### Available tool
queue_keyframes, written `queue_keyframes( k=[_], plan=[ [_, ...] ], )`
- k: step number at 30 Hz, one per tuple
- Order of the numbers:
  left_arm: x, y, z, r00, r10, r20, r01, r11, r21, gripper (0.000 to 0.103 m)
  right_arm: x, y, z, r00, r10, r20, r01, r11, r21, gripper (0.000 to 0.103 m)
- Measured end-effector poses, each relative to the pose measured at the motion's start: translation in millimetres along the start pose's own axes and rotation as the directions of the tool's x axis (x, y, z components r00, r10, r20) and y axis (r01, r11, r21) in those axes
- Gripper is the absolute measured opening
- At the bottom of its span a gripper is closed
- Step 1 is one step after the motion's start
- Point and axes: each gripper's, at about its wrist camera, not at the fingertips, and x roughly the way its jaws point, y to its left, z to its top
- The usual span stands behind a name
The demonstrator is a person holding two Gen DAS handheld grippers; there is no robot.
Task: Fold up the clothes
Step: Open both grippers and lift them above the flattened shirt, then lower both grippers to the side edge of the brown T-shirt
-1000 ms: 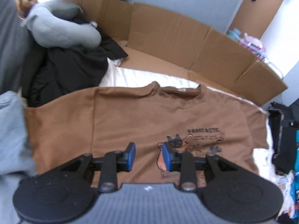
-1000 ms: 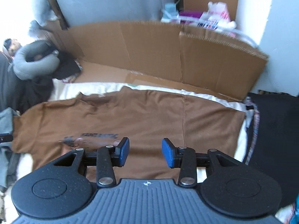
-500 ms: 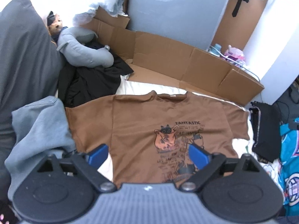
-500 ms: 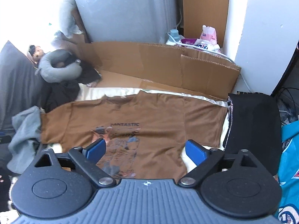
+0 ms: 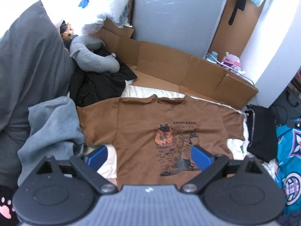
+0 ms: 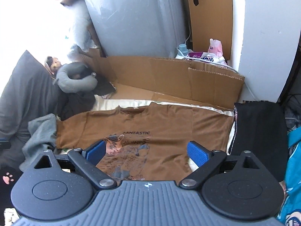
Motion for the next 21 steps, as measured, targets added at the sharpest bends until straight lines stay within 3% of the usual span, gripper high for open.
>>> queue_keyframes(
  k=[3,9,15,18,21],
  plan=[
    [1,3,-12,1.0,0.009,0.007,-0.009,1.0,0.001,0.097,1,-11,-14,0.999,0.033,0.007,-0.033,0.999,0.015,0.097],
    [22,9,-45,1.0,0.016,-0.006,-0.016,1.0,0.002,0.093,21,-32,-51,0.999,0.013,-0.033,-0.012,1.0,0.011,0.096],
    [48,17,-76,0.999,0.022,-0.049,-0.022,1.0,0.011,0.09,42,-41,-86,0.997,0.022,-0.07,-0.024,0.999,-0.023,0.095],
    [63,27,-93,0.995,0.006,-0.102,-0.008,1.0,-0.019,0.081,51,-44,-103,0.996,0.033,-0.08,-0.035,0.999,-0.017,0.095],
    [79,35,-111,0.989,0.008,-0.148,-0.013,0.999,-0.035,0.08,60,-53,-120,0.995,0.037,-0.093,-0.035,0.999,0.014,0.095]
  ],
)
